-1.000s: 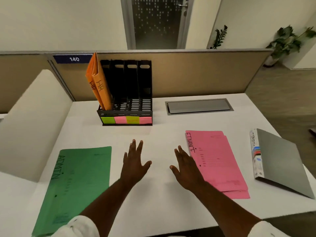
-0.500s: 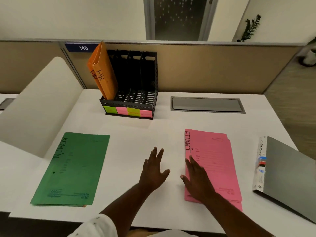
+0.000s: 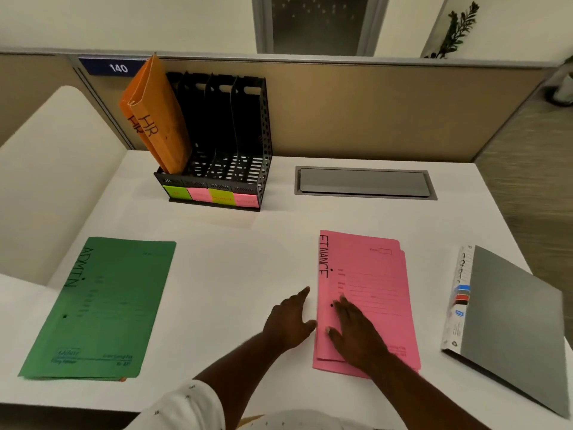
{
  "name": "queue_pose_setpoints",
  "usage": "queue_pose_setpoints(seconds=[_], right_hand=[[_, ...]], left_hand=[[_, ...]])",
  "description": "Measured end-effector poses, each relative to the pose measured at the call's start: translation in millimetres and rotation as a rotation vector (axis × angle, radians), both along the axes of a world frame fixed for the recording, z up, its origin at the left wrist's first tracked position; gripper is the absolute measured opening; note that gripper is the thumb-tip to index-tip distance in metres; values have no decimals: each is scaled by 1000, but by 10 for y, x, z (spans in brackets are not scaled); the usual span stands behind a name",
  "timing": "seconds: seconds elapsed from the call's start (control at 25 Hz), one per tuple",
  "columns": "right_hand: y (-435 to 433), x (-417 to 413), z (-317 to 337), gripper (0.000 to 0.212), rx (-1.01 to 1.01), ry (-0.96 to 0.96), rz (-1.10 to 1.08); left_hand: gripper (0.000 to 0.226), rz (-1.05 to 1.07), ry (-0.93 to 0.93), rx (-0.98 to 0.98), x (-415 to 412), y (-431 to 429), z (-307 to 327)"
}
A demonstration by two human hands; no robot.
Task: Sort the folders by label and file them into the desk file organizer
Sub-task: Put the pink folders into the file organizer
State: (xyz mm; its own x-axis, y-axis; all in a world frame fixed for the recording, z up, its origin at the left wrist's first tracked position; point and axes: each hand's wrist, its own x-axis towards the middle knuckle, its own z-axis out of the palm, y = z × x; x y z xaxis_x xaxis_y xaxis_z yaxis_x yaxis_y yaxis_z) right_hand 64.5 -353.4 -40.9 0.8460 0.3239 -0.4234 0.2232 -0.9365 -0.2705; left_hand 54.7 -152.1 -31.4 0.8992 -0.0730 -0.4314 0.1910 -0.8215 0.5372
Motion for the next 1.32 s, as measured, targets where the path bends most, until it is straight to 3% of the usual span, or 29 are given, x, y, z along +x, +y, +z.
queue_pose_setpoints(seconds=[0.16, 0.4, 0.48, 0.64, 1.0, 1.16, 1.32], right_hand=[[-86, 51, -46, 72, 23, 27, 26], [-119, 88, -92, 69, 67, 18, 4], [-131, 93, -85, 67, 93, 4, -5], [-158, 88, -11, 65, 154, -33, -53], [-181, -33, 280, 59, 248, -159, -13], [-47, 109, 493, 55, 274, -233, 19], [257, 372, 794, 52, 313, -301, 53]], left_hand=[[87, 33, 135, -124, 84, -249, 6], [77, 424, 264, -338, 321, -438, 81], [61, 458, 300, -410, 367, -446, 81], [3, 534, 304, -558, 374, -521, 215], [24, 654, 257, -665, 274, -518, 425], [11, 636, 158, -667, 195, -369, 619], [21, 701, 29, -670, 154, -101, 846]])
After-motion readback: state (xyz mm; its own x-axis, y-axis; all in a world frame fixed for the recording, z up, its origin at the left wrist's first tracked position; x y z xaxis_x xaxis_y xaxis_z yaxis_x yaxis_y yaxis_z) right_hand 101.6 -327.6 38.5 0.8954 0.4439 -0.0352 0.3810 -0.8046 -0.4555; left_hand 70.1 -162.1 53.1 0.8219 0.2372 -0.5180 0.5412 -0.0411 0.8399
